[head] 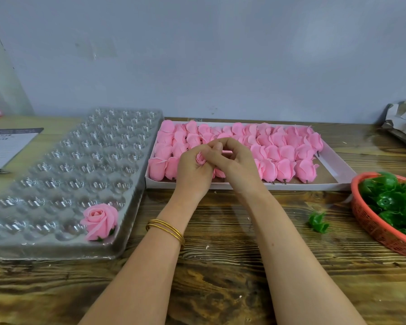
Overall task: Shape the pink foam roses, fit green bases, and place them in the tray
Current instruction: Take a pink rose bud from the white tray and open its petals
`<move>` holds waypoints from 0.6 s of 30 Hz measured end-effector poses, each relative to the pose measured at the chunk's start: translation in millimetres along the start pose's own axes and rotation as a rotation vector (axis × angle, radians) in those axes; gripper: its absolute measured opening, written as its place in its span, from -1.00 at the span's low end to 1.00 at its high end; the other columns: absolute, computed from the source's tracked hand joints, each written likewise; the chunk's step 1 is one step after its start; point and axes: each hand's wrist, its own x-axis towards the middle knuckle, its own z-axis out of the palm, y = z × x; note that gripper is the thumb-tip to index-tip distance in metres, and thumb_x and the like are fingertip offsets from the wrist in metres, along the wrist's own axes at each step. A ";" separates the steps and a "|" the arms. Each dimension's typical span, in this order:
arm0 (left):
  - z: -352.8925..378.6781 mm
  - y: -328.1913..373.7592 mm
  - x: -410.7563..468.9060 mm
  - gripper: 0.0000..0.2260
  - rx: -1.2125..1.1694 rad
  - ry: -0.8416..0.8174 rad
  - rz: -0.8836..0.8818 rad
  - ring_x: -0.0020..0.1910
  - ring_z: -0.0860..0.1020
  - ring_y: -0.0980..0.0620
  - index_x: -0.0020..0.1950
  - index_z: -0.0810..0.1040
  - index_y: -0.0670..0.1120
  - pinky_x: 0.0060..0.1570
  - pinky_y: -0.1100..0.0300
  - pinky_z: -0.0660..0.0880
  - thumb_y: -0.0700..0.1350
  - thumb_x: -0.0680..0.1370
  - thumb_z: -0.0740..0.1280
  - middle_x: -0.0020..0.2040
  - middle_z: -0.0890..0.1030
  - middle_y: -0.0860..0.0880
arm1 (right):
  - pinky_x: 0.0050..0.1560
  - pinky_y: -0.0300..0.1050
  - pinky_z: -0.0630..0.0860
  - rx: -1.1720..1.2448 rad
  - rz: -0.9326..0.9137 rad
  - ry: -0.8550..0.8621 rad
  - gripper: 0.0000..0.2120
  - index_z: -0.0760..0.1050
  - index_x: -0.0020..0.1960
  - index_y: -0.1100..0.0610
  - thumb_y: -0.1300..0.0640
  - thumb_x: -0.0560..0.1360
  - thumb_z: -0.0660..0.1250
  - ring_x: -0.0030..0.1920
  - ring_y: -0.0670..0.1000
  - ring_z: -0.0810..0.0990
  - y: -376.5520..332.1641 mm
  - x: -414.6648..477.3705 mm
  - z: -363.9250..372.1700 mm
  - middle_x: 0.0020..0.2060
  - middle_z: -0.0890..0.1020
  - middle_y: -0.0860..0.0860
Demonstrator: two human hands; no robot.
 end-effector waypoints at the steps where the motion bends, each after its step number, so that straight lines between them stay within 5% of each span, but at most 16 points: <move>1: 0.1 0.2 -0.1 -0.76 0.002 -0.002 -0.001 -0.16 0.63 0.22 -0.06 0.68 -0.09 -0.18 0.36 0.54 -0.01 0.63 0.28 -0.20 0.69 0.12 | -0.19 -0.24 0.54 -0.004 0.002 -0.003 -0.82 0.55 0.04 0.25 0.21 0.48 0.44 -0.02 0.08 0.64 -0.6 -0.1 -0.1 -0.07 0.65 0.15; 7: -0.1 6.1 -2.7 -0.81 0.007 -0.024 0.023 -0.09 0.64 0.24 -0.09 0.66 0.11 -0.12 0.36 0.55 -0.03 0.64 0.28 -0.14 0.70 0.18 | -0.25 -0.28 0.51 -0.015 0.009 -0.022 -0.83 0.56 0.04 0.18 0.26 0.46 0.44 -0.10 -0.01 0.61 -2.5 -0.1 -0.5 -0.14 0.64 0.05; 18: 0.6 7.3 -3.4 -0.81 0.048 -0.023 0.018 -0.11 0.64 0.16 -0.11 0.63 0.09 -0.08 0.23 0.59 -0.01 0.64 0.27 -0.19 0.68 0.13 | -0.18 -0.23 0.53 -0.047 -0.007 -0.043 -0.84 0.55 -0.02 0.09 0.27 0.45 0.44 -0.06 -0.02 0.60 -4.4 -2.0 0.4 -0.15 0.63 0.00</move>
